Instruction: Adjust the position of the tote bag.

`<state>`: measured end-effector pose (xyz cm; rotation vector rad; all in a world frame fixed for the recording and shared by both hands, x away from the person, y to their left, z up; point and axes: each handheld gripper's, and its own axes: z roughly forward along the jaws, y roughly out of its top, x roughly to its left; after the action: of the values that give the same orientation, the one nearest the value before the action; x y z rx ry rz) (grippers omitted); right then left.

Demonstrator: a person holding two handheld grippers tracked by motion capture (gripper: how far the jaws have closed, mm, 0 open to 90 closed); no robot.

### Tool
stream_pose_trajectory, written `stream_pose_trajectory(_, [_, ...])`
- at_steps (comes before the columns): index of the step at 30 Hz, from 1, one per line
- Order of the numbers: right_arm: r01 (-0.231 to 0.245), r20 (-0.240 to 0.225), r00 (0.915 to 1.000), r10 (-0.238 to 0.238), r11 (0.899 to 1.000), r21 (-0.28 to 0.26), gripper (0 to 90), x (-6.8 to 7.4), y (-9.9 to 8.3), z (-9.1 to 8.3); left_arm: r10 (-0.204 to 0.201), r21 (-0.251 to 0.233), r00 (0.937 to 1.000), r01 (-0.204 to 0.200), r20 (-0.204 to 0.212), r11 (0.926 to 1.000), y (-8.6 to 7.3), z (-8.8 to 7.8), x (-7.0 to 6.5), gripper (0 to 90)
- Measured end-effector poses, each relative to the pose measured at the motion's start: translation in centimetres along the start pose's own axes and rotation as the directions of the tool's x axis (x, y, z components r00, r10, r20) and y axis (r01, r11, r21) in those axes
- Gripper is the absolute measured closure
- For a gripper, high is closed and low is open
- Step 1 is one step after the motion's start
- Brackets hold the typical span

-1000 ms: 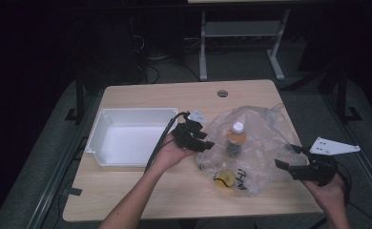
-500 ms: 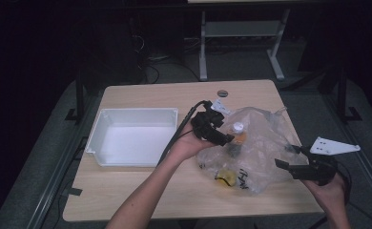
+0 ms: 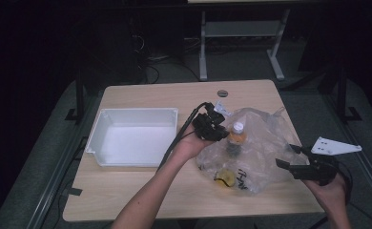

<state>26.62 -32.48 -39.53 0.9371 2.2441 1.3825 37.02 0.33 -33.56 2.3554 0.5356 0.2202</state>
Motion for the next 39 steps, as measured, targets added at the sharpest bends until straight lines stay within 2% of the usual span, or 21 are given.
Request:
stream_pose_trajectory(10, [0.000,0.000,1.0000,0.000,1.000,0.004,30.4,0.1,0.0,0.1,-0.026,0.002,0.9996,0.026,0.011,0.9997,-1.3,0.2,0.4,84.2])
stream_pose_trajectory(19, [-0.002,-0.004,1.0000,0.002,1.000,0.010,30.9,0.1,0.0,0.1,-0.035,0.024,0.9993,0.035,0.014,0.9991,-2.6,1.0,0.8,85.6])
stream_pose_trajectory(25, [0.008,-0.010,0.9999,-0.008,1.000,0.015,30.9,0.2,0.0,0.3,-0.060,0.049,0.9980,0.059,0.018,0.9970,-3.8,1.7,1.2,87.0])
stream_pose_trajectory(39, [0.010,-0.015,0.9998,-0.010,1.000,0.020,30.9,0.4,0.0,0.5,-0.096,0.054,0.9951,0.094,0.023,0.9940,-5.2,2.3,1.6,87.1])
